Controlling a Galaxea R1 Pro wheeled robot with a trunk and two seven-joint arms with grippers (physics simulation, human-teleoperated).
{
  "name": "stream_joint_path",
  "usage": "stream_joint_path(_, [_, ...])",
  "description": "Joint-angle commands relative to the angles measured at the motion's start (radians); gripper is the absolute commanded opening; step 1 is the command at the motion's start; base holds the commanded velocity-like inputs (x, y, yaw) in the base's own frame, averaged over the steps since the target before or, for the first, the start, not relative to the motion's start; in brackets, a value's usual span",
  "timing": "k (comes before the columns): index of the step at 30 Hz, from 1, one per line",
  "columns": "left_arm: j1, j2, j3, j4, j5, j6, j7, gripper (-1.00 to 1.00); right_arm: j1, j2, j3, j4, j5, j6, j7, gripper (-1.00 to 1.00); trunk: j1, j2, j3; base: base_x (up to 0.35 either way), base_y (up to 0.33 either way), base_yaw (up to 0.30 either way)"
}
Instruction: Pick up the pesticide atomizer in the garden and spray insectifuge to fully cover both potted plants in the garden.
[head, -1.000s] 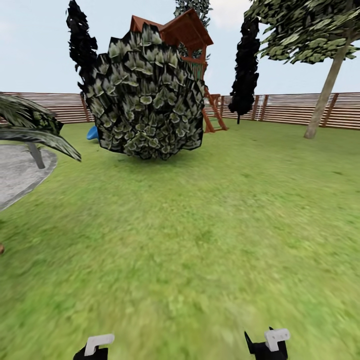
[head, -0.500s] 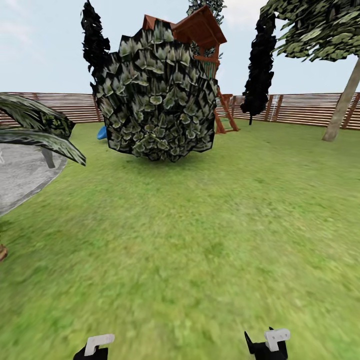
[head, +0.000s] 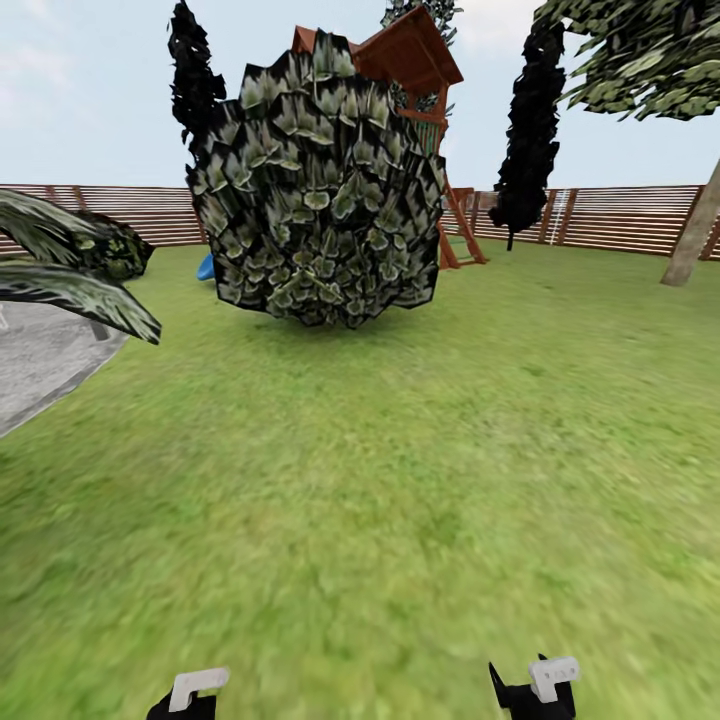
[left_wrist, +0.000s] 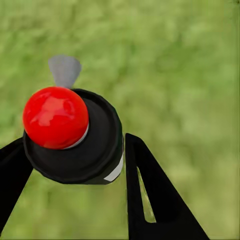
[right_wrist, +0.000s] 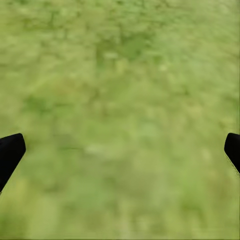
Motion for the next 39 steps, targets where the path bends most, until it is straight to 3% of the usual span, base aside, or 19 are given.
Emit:
stream_joint_path(1, [-0.001, 0.000, 0.005, 0.001, -0.011, -0.004, 0.004, -1.00, -0.001, 0.000, 0.003, 0.001, -0.011, -0.003, 0.008, 1.00, 0.000, 0.000, -0.001, 0.340, 0.000, 0.000])
stream_joint_path(20, [-0.001, 0.000, 0.005, 0.001, -0.012, -0.004, 0.004, -1.00, -0.001, 0.000, 0.003, 0.001, -0.011, -0.003, 0.008, 1.00, 0.000, 0.000, -0.001, 0.340, -0.029, 0.012])
stream_joint_path(39, [-0.001, 0.000, 0.005, 0.001, -0.011, -0.004, 0.004, -1.00, -0.001, 0.000, 0.003, 0.001, -0.011, -0.003, 0.008, 1.00, 0.000, 0.000, -0.001, 0.340, -0.102, 0.178])
